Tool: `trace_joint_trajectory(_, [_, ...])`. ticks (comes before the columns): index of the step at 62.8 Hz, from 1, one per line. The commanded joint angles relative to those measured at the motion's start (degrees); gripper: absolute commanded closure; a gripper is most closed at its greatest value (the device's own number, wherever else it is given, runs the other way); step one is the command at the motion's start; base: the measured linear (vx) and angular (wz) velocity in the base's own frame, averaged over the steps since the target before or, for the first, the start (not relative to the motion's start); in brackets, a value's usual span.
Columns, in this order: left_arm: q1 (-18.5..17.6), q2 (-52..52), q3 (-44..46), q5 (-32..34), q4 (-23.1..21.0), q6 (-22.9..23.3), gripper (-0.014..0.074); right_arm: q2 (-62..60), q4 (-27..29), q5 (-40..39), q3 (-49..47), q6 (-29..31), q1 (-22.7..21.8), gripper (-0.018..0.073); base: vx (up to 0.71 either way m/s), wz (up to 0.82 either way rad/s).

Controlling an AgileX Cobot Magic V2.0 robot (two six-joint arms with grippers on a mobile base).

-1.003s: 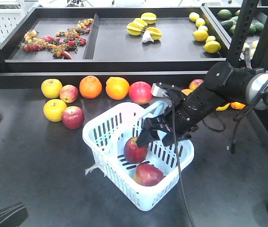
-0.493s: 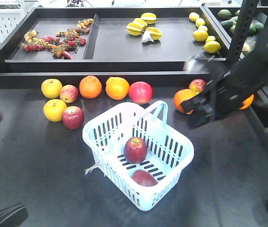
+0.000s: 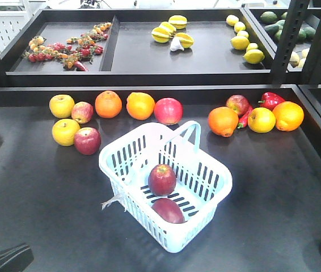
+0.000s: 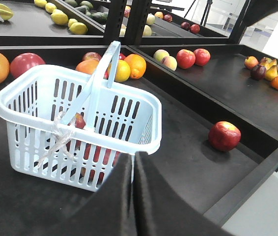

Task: Pick three apples into basket with both arms
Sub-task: 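Reach the right gripper to a third red apple and grasp it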

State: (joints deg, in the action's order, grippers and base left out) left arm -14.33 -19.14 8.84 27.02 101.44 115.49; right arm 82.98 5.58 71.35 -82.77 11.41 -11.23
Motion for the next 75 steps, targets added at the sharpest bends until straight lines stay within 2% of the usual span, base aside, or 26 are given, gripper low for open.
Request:
trace_joint_trajectory(1, [0.1,-0.4,1.4,-1.3,0.1,0.2,0.0604,-1.9,-0.6,1.7,2.4,0.5,-3.5,0.0564,0.00,0.00])
trace_joint_trajectory(14, [0.1,-0.4,1.4,-1.1,0.1,0.2,0.0604,-2.6,-0.4,-7.9,18.4,1.1,-8.1,0.0564,0.00,0.00])
trace_joint_trajectory(24, [0.1,-0.4,1.4,-1.2,0.1,0.2,0.0604,-2.6,-1.0,-13.6,27.1,1.1,-8.2,0.0557,0.00,0.00])
trace_joint_trajectory(30, [0.1,-0.4,1.4,-1.2,0.1,0.2,0.0604,-2.6,-1.5,-16.8,29.6,1.1,-8.2,0.0519,0.00,0.00])
trace_joint_trajectory(39, [0.1,-0.4,1.4,-1.2,0.1,0.2,0.0604,-2.2,-2.2,-18.3,30.6,2.0,-8.2,0.0355,0.00,0.00])
trace_joint_trajectory(50, [0.1,-0.4,1.4,-1.2,0.1,0.2,0.0604,0.0,-3.0,-20.8,30.6,1.2,-8.2,0.0010,0.00,0.00])
trace_joint_trajectory(57, [0.1,-0.4,1.4,-1.2,0.1,0.2,0.0604,2.5,-5.0,-21.7,30.6,-1.9,-8.2,-0.0157,0.00,0.00])
trace_joint_trajectory(67, [0.1,-0.4,1.4,-1.0,0.1,0.2,0.0604,7.0,-11.4,-22.8,30.5,-8.7,-8.2,-0.0162,0.00,0.00])
trace_joint_trajectory(75, [0.1,-0.4,1.4,-0.9,0.1,0.2,0.0604,10.7,-12.9,-23.0,30.5,-10.1,-8.2,-0.0151,0.00,0.00])
